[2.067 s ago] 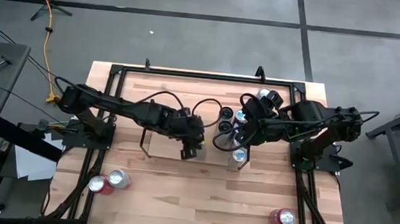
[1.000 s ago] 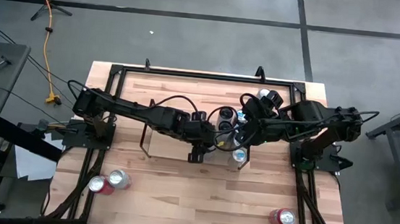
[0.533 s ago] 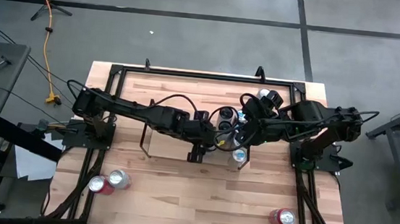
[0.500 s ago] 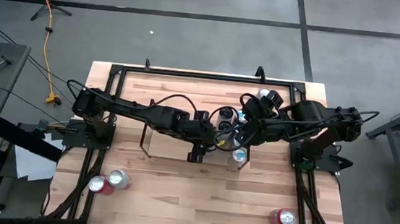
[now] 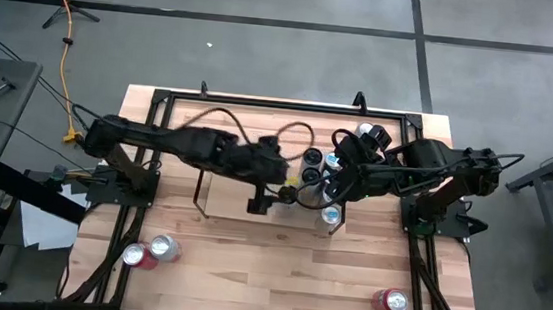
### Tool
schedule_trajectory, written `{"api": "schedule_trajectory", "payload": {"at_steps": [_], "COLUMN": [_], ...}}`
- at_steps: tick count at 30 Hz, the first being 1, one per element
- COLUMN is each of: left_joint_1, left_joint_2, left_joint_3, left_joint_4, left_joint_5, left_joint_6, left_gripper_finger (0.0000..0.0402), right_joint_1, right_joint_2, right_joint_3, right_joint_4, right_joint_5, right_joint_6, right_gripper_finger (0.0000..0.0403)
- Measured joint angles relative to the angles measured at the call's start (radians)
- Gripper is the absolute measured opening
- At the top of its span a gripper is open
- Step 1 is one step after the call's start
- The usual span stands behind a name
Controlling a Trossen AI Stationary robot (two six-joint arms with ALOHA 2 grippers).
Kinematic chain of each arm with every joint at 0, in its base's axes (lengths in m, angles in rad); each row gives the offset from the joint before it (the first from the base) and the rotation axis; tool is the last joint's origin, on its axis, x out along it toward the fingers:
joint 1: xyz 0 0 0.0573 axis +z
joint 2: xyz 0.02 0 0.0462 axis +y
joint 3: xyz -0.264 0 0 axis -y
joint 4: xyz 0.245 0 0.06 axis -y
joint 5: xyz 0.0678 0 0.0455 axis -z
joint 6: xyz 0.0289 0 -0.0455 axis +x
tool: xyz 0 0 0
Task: Place canned beverage on shelf
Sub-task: Put the black soda can aligned with the other black soda can on the shelf
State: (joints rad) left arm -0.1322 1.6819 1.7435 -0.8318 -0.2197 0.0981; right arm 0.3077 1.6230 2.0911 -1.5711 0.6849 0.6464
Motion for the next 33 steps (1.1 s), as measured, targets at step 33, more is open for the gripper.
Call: {"api": "schedule_trajectory", "payload": {"at_steps": [33], "left_joint_1": [-0.019], "left_joint_2": [-0.253], "left_joint_3": [-0.848], "left_joint_4": [0.805], "left_joint_5": [0.074], "left_joint_6": [-0.237], "left_gripper_finger": [0.0232], "right_joint_1": [0.0], "right_joint_2": [0.0], "right_joint_3": [0.0], "right_joint_4": [0.001], "right_joint_5": [-0.003], "right_joint_6": [0.028], "right_gripper_finger": [0.0298]}}
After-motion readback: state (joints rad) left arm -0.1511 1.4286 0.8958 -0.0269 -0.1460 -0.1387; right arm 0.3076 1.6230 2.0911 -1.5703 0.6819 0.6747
